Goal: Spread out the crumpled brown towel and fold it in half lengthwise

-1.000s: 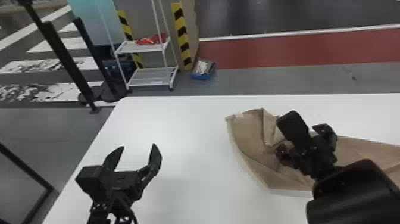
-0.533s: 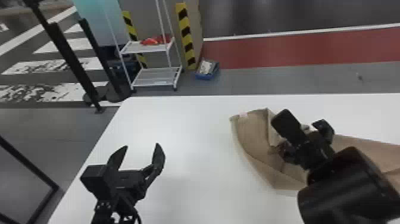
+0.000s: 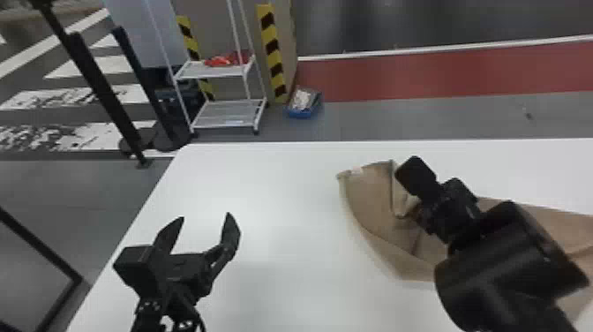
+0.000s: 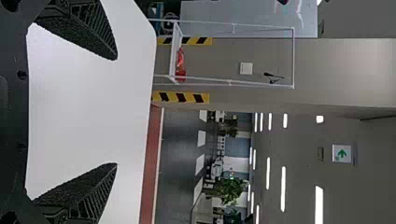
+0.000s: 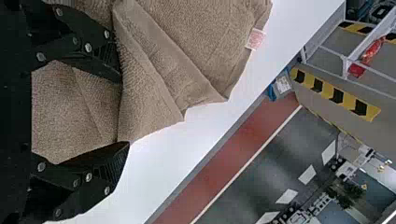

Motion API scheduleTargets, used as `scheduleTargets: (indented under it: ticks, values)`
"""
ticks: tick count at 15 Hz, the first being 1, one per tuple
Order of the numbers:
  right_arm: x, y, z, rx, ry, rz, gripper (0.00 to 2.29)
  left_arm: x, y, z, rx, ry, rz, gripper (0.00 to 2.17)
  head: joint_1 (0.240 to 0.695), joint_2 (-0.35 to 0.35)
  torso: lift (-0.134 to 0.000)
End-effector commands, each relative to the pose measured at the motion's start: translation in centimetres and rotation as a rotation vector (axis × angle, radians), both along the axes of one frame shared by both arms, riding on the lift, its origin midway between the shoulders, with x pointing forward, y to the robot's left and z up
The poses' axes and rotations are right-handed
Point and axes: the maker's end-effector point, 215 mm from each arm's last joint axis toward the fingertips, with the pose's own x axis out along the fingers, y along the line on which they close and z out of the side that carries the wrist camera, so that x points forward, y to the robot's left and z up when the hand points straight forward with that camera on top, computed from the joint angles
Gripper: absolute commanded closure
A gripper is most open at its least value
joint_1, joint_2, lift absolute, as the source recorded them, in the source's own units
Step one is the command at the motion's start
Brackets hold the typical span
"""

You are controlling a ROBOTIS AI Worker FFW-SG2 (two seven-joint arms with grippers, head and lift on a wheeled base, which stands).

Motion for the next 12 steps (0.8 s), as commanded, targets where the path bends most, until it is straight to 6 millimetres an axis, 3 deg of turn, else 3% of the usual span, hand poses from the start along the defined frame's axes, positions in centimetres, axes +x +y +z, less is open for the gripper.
scheduleTargets:
  ticks: [1,2,4,5,8,10,12]
  values:
    - [0.0,0.0,0.1,0.007,0.003,-0.001,0.86,0.1,0.0,-0.1,0.0,0.001,0.0,0.06,0.695,0.237,-0.125]
    - [0.0,-0.1,0.0,0.012,0.008,-0.002,1.1,0.1,0.1,-0.1,0.0,0.001,0.002,0.06,0.695,0.24,-0.125]
    - [0.1,-0.1,0.1,0.027,0.009,-0.003,1.16,0.1,0.0,-0.1,0.0,0.001,0.0,0.06,0.695,0.239,-0.125]
    - [0.1,-0.1,0.2,0.038,0.011,-0.003,1.29,0.1,0.1,-0.1,0.0,0.001,0.001,0.06,0.695,0.238,-0.125]
    - [0.5,-0.4,0.8,0.058,-0.001,-0.008,1.33,0.1,0.1,-0.2,-0.001,0.002,0.002,0.06,0.695,0.237,-0.125]
    - [1.1,-0.2,2.6,0.12,-0.049,-0.004,1.33,0.2,0.1,-0.1,0.001,0.001,0.001,0.06,0.695,0.235,-0.125]
    - [2.0,-2.0,5.1,0.198,-0.103,-0.055,1.33,0.2,0.2,0.0,0.004,-0.002,0.0,0.06,0.695,0.233,-0.125]
